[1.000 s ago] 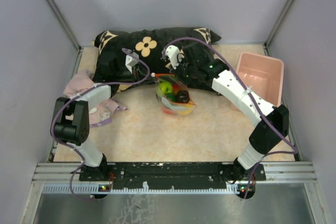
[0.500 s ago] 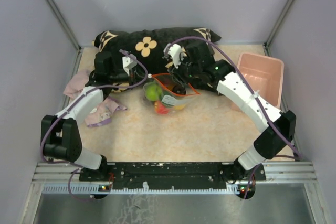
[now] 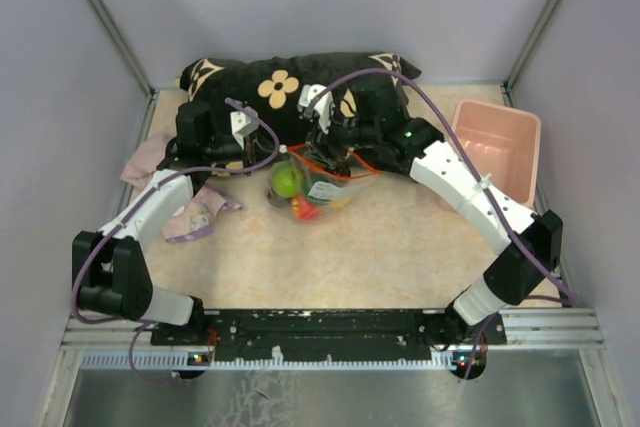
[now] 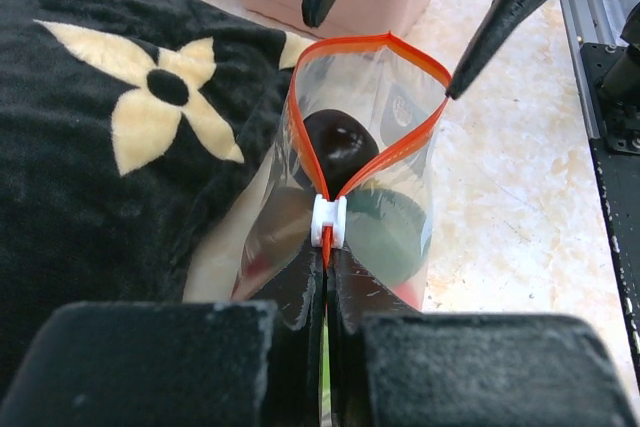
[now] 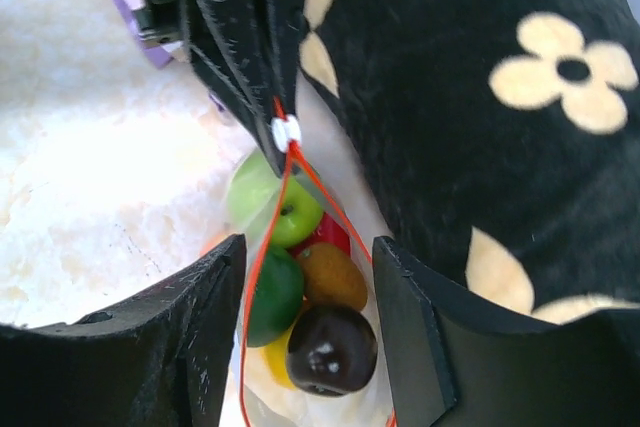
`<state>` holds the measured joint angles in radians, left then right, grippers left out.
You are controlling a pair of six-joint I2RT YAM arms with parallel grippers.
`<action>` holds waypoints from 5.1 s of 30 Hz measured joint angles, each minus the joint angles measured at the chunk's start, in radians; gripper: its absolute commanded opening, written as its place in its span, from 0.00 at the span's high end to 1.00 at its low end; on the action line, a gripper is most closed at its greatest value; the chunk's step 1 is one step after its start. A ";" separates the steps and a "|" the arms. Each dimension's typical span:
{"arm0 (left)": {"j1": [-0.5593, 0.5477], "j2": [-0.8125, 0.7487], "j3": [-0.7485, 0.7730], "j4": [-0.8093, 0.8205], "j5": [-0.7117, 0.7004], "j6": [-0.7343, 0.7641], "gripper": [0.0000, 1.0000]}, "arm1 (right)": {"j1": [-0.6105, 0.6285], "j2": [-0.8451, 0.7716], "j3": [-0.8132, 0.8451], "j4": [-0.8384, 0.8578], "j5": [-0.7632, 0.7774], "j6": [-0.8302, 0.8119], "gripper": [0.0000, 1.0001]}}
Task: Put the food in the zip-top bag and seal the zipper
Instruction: Zip the zipper food storage bag at the center of the board, then reset both arms
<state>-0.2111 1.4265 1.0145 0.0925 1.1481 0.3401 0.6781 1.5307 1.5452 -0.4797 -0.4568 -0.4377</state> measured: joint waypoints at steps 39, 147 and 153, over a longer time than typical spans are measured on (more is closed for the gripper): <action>-0.010 -0.042 -0.011 -0.056 0.030 0.084 1.00 | 0.009 0.286 0.270 -0.146 -0.368 -0.267 1.00; 0.037 -0.395 -0.420 0.432 -0.433 -0.780 0.36 | -0.072 -0.588 -0.624 -0.192 0.438 0.521 0.42; 0.037 -0.619 -0.357 0.191 -0.526 -0.794 0.23 | -0.072 -0.764 -0.636 -0.140 0.541 0.547 0.26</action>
<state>-0.1738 0.8074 0.6575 0.2836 0.6216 -0.4538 0.6056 0.7666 0.9096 -0.6201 0.0837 0.1097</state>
